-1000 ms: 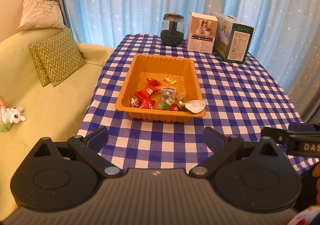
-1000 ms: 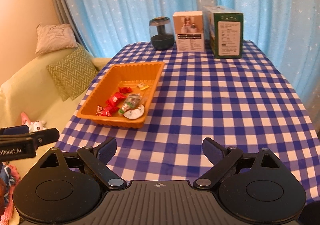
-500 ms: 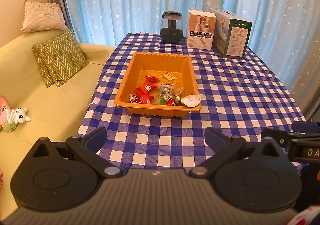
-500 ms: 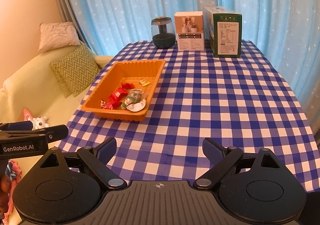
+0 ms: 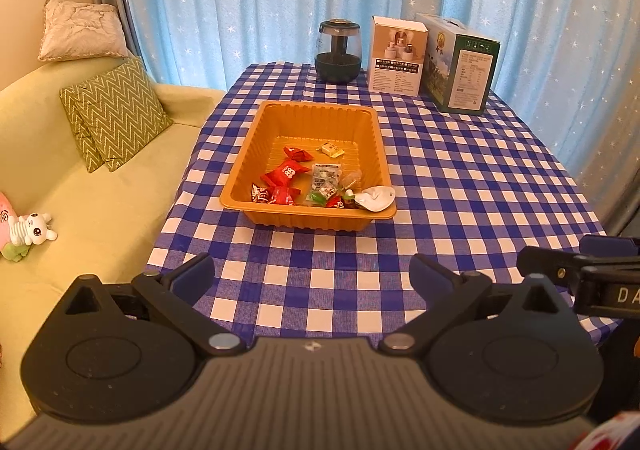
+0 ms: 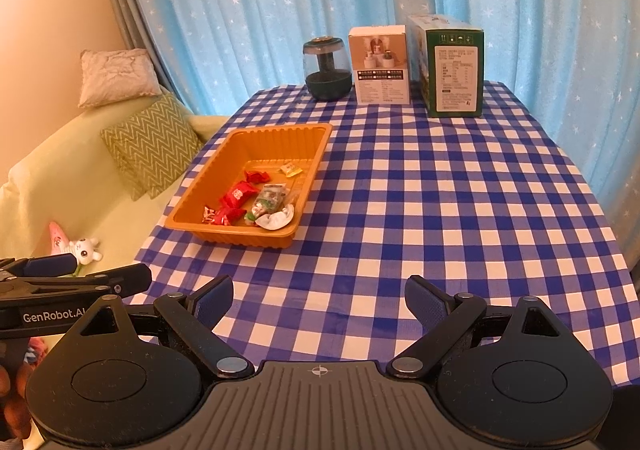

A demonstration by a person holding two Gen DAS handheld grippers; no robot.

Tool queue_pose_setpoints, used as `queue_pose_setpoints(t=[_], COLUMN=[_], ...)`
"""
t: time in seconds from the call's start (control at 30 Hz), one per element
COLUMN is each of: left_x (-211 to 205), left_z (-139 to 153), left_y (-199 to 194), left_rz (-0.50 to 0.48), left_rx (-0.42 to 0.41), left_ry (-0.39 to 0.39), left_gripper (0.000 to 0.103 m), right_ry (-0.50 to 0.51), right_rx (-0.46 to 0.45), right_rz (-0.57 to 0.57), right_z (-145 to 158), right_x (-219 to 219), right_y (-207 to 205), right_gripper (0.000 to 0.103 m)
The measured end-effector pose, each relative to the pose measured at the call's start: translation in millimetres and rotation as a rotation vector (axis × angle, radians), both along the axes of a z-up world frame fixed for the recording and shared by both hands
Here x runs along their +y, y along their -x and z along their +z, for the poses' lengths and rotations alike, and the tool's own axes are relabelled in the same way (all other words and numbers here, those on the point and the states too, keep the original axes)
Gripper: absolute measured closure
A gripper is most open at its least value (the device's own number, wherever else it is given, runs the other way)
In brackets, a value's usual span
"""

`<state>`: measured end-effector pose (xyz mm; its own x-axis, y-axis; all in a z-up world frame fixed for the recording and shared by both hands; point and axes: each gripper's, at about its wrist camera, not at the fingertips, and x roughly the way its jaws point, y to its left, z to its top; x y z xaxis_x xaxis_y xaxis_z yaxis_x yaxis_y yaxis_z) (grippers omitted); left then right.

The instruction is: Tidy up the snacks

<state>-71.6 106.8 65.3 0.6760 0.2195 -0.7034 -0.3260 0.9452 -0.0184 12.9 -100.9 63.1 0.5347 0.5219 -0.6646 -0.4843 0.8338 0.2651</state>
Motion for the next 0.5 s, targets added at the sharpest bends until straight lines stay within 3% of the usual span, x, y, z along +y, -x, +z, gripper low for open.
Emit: queue_pose_setpoints(t=[0.5], left_x=[0.0], left_z=[0.6], left_y=[0.5], left_rz=[-0.001], left_rx=[-0.004], left_ry=[-0.003], left_gripper=[0.000], right_ry=[0.000], right_rx=[-0.002], right_rz=[-0.001], right_z=[1.0], right_x=[2.2], right_y=[1.3], right_gripper=[0.011])
